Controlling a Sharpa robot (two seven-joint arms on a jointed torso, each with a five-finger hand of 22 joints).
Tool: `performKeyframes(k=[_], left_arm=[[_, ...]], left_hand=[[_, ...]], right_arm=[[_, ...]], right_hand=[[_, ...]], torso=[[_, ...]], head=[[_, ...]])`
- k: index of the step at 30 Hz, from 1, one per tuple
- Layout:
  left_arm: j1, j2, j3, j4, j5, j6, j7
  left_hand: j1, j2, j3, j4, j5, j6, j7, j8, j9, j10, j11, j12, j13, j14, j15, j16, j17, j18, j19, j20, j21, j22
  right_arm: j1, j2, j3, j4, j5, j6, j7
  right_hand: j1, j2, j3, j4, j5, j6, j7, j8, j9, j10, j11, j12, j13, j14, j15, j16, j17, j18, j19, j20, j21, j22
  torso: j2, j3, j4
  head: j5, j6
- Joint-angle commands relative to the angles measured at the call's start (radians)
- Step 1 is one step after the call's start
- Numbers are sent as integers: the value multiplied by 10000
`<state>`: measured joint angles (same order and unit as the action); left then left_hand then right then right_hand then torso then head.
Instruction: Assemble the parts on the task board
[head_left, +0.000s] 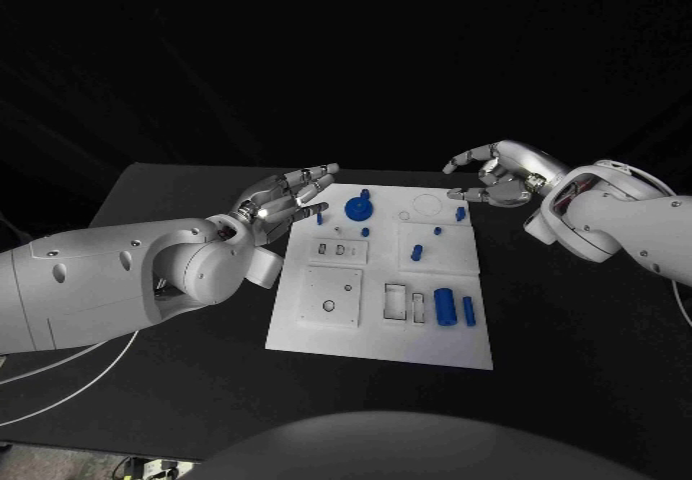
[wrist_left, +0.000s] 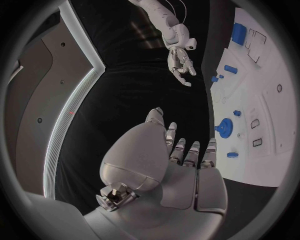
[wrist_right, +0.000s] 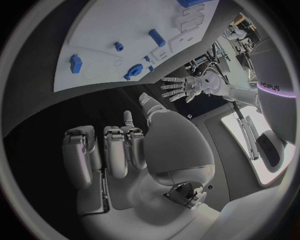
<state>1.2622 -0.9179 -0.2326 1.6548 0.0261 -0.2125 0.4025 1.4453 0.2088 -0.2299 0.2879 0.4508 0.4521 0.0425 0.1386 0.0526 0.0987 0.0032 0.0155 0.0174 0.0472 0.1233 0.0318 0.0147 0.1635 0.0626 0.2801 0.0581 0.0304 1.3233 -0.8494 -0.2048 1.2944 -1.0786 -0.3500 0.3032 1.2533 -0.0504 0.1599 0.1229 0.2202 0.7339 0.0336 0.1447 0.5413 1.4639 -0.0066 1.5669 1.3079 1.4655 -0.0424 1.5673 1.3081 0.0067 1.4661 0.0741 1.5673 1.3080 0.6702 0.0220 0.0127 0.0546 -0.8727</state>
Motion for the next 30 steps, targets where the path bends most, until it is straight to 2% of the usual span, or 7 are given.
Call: performKeyframes(k=[1,3,7,11,15,19,30], left_arm=[[-61,15,7,-32,3,267,173],[-89,18,7,-46,3,279,177],[-144,19,7,-63,4,308,173],[-187,19,7,-80,4,336,159],[-218,19,7,-95,4,354,160],[-236,25,7,-105,4,376,165],[-258,45,7,-120,4,441,147]], left_hand=[[101,20,21,-25,67,-21,62,31,6,-19,41,24,11,-23,66,31,6,161,36,50,34,11],[101,20,21,-25,67,-21,62,31,6,-19,41,24,11,-23,66,31,6,161,36,50,34,11],[113,24,27,-30,71,-28,66,29,5,-21,47,23,10,-20,67,36,7,160,38,50,36,11],[113,24,27,-30,71,-28,66,29,5,-21,47,23,10,-20,67,36,7,160,38,50,36,11],[113,24,27,-30,71,-28,66,29,5,-21,47,23,10,-20,67,36,7,160,38,50,36,11],[113,24,27,-30,71,-28,66,29,5,-21,47,23,10,-20,67,36,7,160,38,50,36,11],[113,24,27,-30,71,-28,66,29,5,-21,47,23,10,-20,67,36,7,160,38,50,36,11]], right_arm=[[-210,-81,-3,-186,1584,-227,1208],[-354,-92,-3,-342,1915,-164,1311],[-667,-45,-4,-747,2719,-53,1497],[-908,6,-5,-1057,3397,127,1559],[-1098,67,-5,-1306,3690,317,1503],[-1283,175,-5,-1557,3765,573,1336],[-1619,585,-3,-2299,3738,776,978]], right_hand=[[232,13,2,111,269,-240,6,136,420,1069,-93,39,2629,1053,-70,35,2627,-67,1047,-89,35,2628],[367,1,-7,194,833,-479,23,245,877,1069,-105,39,2629,1053,-98,35,2627,-67,1047,-101,35,2628],[680,-28,193,230,2553,-871,-45,384,1556,1069,-139,39,2629,1053,-128,35,2627,-67,1047,-129,35,2628],[852,-61,342,271,2860,-1333,-159,511,2078,1069,-157,39,2629,1053,-131,35,2627,-67,1047,-152,35,2628],[940,-100,433,322,2838,-1786,-177,681,2189,1069,-171,39,2629,1053,-143,35,2627,-67,1047,-172,35,2628],[970,-132,457,415,2479,-2039,-165,1022,2328,1069,-170,39,2629,1053,-153,35,2627,-67,1047,-174,35,2628],[1099,-169,87,586,-374,-2712,39,1959,2434,1069,-114,39,2629,1053,-105,35,2627,-67,1047,-144,35,2628]], torso=[[-65,41,-57],[-86,40,-67],[-119,44,-83],[-141,52,-89],[-152,40,-97],[-157,31,-94],[-131,46,-84]], head=[[-55,1],[-52,1],[-66,1],[-77,1],[-100,1],[-130,1],[-134,1]])
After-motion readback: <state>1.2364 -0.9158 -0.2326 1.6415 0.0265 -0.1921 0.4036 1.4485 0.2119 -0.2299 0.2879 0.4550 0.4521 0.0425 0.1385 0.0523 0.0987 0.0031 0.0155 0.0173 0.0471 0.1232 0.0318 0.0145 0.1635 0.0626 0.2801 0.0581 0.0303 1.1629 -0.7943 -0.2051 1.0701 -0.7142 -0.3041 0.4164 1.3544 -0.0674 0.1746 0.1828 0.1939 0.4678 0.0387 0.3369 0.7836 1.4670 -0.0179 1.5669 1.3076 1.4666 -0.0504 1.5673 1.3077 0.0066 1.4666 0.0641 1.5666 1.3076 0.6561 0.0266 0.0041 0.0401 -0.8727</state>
